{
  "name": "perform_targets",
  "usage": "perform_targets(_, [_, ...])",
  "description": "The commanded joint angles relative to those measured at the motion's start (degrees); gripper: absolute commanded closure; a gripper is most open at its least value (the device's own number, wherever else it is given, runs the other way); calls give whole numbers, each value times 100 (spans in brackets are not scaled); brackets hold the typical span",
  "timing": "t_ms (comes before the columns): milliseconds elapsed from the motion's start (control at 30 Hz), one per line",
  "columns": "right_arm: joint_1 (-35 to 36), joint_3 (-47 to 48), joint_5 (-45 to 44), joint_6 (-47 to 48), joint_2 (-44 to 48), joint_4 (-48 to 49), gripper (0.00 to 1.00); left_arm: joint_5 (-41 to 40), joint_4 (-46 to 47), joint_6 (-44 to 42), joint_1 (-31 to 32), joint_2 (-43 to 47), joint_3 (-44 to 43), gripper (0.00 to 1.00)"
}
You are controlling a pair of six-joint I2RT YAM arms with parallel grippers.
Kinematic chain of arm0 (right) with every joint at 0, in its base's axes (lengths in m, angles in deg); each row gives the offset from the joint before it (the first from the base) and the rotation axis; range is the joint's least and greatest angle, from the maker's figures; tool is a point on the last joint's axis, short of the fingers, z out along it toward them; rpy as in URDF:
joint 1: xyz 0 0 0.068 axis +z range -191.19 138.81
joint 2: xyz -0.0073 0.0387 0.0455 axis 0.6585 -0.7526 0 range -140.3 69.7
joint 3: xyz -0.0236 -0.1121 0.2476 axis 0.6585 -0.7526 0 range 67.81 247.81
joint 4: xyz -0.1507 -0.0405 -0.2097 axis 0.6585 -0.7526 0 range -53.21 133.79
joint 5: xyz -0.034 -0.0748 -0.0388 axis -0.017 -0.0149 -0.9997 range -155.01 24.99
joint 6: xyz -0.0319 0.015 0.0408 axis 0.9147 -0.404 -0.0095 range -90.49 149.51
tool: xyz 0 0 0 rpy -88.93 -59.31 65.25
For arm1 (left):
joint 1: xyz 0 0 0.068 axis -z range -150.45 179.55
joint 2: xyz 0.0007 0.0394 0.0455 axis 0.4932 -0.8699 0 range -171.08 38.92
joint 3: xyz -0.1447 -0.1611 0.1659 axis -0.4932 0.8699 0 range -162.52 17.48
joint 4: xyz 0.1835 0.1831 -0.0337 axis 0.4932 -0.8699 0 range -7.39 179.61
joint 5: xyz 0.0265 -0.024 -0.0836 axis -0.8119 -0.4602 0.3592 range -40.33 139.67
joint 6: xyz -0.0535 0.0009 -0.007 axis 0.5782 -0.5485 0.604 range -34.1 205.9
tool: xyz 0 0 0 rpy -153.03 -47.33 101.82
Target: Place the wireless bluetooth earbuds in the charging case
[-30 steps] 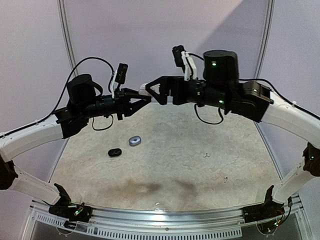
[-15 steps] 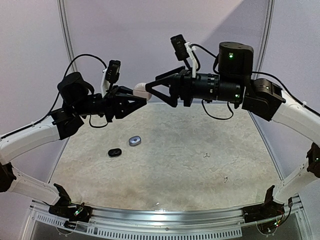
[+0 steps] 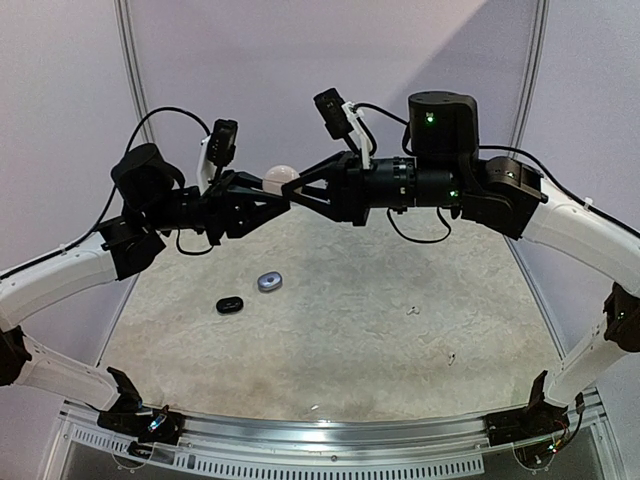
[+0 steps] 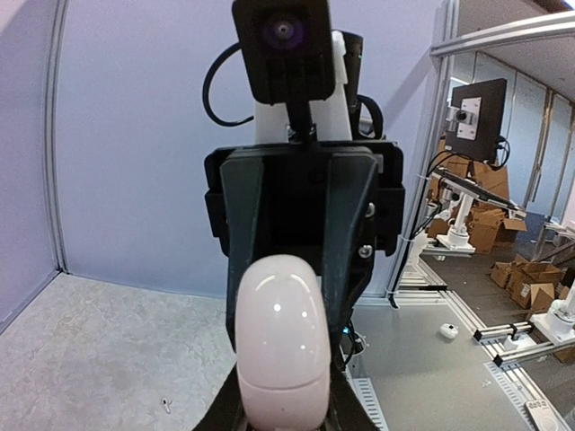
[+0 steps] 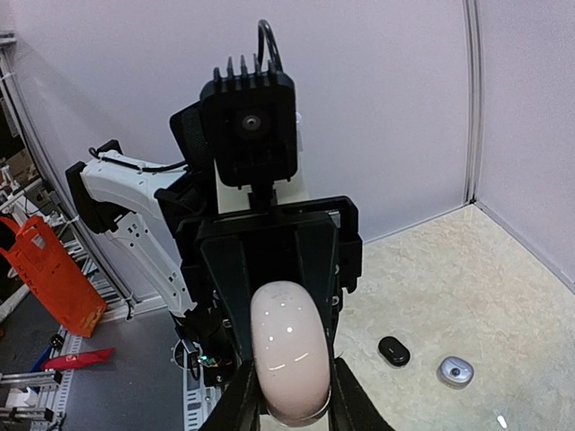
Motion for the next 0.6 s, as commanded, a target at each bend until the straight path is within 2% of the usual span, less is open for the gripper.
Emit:
perform_targets(0, [-25,116,142,-26,-40,16,81,42,88,16,27,78,95,100])
perform_targets(167, [-27,116,145,-2,-36,-36,95,-14,61,80,27,95,110,100])
perform_targets(200, [-19,115,143,16,-27,-73,96,-63,23,133,28,107,117,91])
perform_targets(233, [-24,123,126,57,-9,-126,97,-80,-51,184,15,119,125,64])
perform_targets(267, [-25,137,112,92,8,-207,98,-20,-89,197,0,141,134,46])
perform_targets(333, [-21,150,71,190,71,-388,99,222,-197,105,-56,195,191,34])
perform_targets(400, [-27,151,0,291,163,-573,100,315,-461,-97,-99,288,250,35])
perform_targets(500, [-27,145,-14,416,227,-688,100,125,-733,-417,-105,430,302,50])
perform_targets(567, [-15,158,8,493,245,-689,100,-56,-648,-351,-105,472,323,52])
